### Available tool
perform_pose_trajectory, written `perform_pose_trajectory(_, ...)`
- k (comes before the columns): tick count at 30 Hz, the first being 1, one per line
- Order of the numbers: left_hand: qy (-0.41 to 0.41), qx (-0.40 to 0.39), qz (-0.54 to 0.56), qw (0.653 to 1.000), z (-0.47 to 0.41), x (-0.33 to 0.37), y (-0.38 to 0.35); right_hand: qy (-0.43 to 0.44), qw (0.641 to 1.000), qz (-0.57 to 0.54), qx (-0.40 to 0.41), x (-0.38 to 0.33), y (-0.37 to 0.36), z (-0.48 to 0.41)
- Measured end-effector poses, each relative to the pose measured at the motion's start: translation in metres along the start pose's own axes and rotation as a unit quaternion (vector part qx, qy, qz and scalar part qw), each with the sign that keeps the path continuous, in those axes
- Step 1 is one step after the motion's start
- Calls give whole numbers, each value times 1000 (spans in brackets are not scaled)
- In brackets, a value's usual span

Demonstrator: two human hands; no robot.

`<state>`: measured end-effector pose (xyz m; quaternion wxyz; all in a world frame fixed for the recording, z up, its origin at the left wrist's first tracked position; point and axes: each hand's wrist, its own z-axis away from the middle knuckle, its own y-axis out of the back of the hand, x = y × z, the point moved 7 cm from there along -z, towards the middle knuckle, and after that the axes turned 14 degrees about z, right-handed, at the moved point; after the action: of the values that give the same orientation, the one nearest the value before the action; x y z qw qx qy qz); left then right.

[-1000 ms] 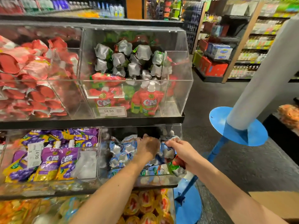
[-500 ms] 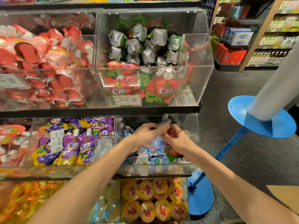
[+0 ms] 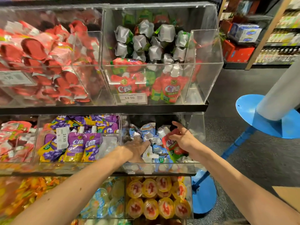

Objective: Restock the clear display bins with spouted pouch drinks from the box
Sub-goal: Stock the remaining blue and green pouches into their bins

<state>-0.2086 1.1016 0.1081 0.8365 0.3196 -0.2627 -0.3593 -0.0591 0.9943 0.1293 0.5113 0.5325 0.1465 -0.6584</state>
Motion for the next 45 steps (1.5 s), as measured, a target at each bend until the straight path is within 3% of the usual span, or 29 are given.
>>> perform_pose_trajectory(4,-17,16,15,1000,11,6,11,-35,999,-40,-10,0,-10,7)
perform_pose_trajectory(7,-74,112,121,984,20,11,27,-3,996,-76,-40,-13,-20,20)
perform_pose_trajectory(9,-113,128,295,940,32,11,35,37,994,-88,-54,-27,-24,29)
perform_pose_trajectory(11,-138,71,479,864,52,12,32,66,991,-105,-51,-43,-23,39)
perform_pose_trajectory(13,-163,19,576,801,73,16,24,95,984,-138,-57,-61,-25,51)
perform_pose_trajectory(15,-202,39,618,759,94,25,26,143,973,-167,-73,-85,-29,66)
perform_pose_trajectory(19,-284,220,655,665,138,31,83,250,948,-193,-39,-155,-17,95)
perform_pose_trajectory(24,-387,330,582,634,200,35,165,369,922,-61,103,-230,10,122)
perform_pose_trajectory(26,-387,366,564,632,211,32,185,389,907,11,160,-242,16,132)
perform_pose_trajectory(30,-363,387,548,646,217,26,214,398,904,39,151,-264,26,130)
perform_pose_trajectory(37,-310,450,373,750,220,12,281,375,895,108,213,-310,53,100)
perform_pose_trajectory(40,-252,437,267,821,216,7,299,344,892,95,276,-310,73,93)
perform_pose_trajectory(42,-215,402,205,866,205,10,299,337,880,170,288,-308,83,85)
perform_pose_trajectory(45,-162,384,105,903,188,17,296,321,856,338,221,-304,76,68)
